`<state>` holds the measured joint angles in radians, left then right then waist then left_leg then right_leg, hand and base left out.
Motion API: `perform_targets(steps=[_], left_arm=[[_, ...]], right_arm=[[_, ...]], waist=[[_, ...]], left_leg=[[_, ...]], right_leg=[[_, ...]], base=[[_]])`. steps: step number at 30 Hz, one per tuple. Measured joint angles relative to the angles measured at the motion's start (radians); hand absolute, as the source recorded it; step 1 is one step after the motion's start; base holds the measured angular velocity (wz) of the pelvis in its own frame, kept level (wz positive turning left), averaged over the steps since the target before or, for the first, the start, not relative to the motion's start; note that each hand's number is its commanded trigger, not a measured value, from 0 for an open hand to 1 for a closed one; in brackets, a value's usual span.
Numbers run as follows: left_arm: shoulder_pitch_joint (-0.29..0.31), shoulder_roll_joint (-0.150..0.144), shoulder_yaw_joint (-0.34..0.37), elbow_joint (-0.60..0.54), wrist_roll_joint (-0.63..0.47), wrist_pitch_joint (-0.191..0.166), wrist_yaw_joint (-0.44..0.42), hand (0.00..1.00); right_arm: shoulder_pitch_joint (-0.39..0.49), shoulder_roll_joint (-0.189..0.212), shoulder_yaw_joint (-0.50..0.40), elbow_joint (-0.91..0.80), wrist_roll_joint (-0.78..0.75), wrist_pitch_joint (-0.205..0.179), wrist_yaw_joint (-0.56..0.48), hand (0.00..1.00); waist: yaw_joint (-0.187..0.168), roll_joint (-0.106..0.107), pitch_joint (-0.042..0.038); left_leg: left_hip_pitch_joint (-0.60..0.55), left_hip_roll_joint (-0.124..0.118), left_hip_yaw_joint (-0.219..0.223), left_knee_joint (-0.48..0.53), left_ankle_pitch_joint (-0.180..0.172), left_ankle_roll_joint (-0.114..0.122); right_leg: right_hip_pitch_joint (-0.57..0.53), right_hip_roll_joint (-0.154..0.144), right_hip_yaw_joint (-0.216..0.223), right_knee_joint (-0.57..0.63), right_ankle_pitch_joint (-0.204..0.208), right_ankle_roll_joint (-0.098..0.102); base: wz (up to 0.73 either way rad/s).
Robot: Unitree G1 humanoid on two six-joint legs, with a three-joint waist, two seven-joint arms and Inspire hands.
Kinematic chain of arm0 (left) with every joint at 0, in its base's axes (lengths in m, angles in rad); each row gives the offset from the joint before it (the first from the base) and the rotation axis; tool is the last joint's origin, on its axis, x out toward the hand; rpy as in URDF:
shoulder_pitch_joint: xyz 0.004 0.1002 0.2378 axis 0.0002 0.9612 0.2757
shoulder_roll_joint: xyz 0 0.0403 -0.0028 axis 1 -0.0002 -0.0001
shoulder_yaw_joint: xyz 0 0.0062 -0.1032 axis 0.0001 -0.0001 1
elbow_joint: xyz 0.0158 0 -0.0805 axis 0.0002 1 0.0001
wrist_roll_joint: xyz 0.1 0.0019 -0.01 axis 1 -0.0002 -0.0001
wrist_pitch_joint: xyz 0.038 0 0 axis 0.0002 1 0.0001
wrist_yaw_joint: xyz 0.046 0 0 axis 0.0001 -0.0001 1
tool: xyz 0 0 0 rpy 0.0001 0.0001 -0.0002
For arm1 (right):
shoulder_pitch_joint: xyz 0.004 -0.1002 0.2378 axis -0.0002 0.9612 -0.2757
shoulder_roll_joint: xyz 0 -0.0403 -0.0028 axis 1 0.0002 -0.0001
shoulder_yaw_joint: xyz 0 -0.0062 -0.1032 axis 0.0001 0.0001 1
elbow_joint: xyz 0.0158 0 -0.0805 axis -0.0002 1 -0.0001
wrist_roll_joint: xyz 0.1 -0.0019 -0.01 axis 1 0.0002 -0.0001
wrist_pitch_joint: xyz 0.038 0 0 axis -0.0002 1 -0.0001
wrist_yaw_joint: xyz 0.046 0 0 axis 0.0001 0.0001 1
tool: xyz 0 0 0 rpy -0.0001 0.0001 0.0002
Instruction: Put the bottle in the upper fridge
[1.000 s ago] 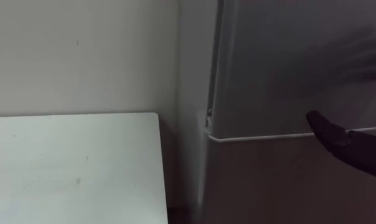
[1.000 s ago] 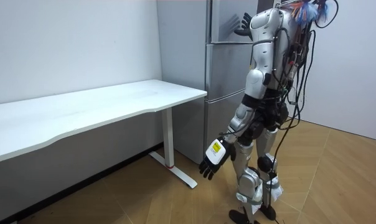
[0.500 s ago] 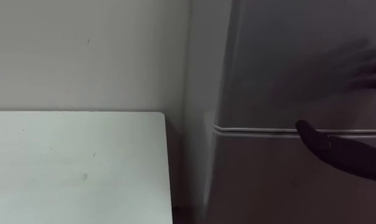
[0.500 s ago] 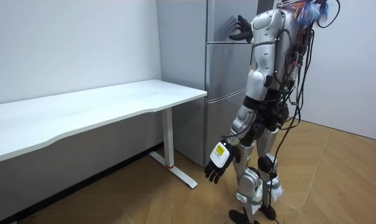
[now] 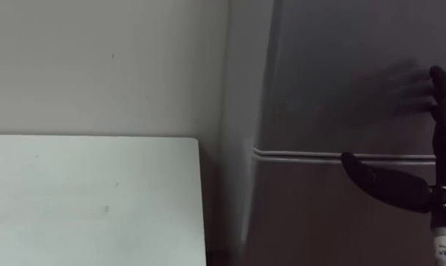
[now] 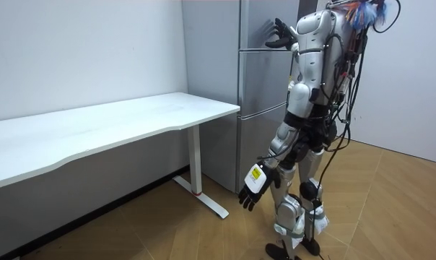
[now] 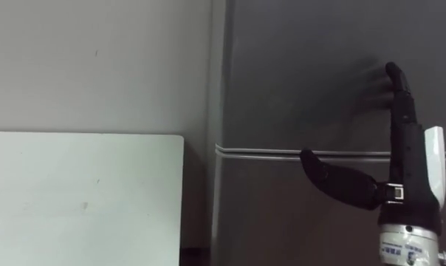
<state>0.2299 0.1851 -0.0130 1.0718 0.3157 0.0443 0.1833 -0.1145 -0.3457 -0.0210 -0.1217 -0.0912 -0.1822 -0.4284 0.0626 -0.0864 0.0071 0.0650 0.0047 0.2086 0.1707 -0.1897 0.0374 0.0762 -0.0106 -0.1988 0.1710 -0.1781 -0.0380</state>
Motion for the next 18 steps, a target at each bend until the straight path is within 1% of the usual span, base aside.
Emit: perform_targets(steps=[2, 5, 7, 11, 14, 18], left_arm=[[0.003, 0.007, -0.002, -0.005, 0.001, 0.002, 0.000, 0.00], [-0.003, 0.014, -0.002, -0.004, 0.001, 0.014, 0.000, 0.00], [-0.007, 0.016, -0.002, -0.004, 0.001, 0.023, 0.000, 0.00], [-0.008, 0.021, -0.004, -0.005, 0.001, 0.039, 0.000, 0.00], [-0.009, 0.021, -0.004, -0.014, 0.001, 0.043, 0.000, 0.00], [0.006, 0.022, 0.002, -0.040, 0.001, 0.042, 0.001, 0.00]], right_arm=[[0.000, 0.000, 0.003, 0.014, -0.013, -0.001, -0.012, 0.00], [-0.007, 0.000, 0.007, 0.069, -0.084, -0.007, -0.045, 0.00], [-0.010, 0.000, 0.009, 0.089, -0.107, -0.007, -0.061, 0.00], [-0.027, -0.001, 0.017, 0.133, -0.125, -0.007, -0.083, 0.00], [-0.031, -0.001, 0.016, 0.147, -0.141, 0.001, -0.086, 0.00], [-0.031, -0.003, 0.009, 0.149, -0.141, 0.016, -0.092, 0.00]], waist=[[0.001, 0.000, -0.0005], [0.013, -0.002, -0.0010], [0.020, -0.002, -0.0013], [0.021, -0.002, -0.0013], [0.021, -0.001, -0.0022], [0.022, 0.002, -0.0040]], left_leg=[[0.001, 0.000, -0.005, 0.001, 0.001, 0.000], [0.004, 0.001, -0.005, 0.005, 0.001, 0.000], [0.003, 0.001, -0.005, 0.008, 0.001, 0.000], [-0.004, 0.001, -0.011, 0.019, 0.000, 0.001], [-0.014, 0.001, -0.016, 0.027, -0.001, 0.004], [-0.023, 0.000, -0.018, 0.034, 0.000, 0.006]], right_leg=[[0.006, 0.000, -0.004, -0.002, 0.001, -0.001], [0.005, 0.000, -0.003, -0.001, 0.001, -0.001], [0.006, 0.000, -0.003, -0.001, 0.002, 0.001], [0.006, -0.001, -0.006, -0.001, 0.003, 0.008], [0.000, -0.002, -0.007, 0.000, 0.005, 0.013], [-0.005, -0.003, -0.008, 0.001, 0.011, 0.011]], base=[[0.05], [0.00], [0.00], [0.03], [0.04], [0.00]])
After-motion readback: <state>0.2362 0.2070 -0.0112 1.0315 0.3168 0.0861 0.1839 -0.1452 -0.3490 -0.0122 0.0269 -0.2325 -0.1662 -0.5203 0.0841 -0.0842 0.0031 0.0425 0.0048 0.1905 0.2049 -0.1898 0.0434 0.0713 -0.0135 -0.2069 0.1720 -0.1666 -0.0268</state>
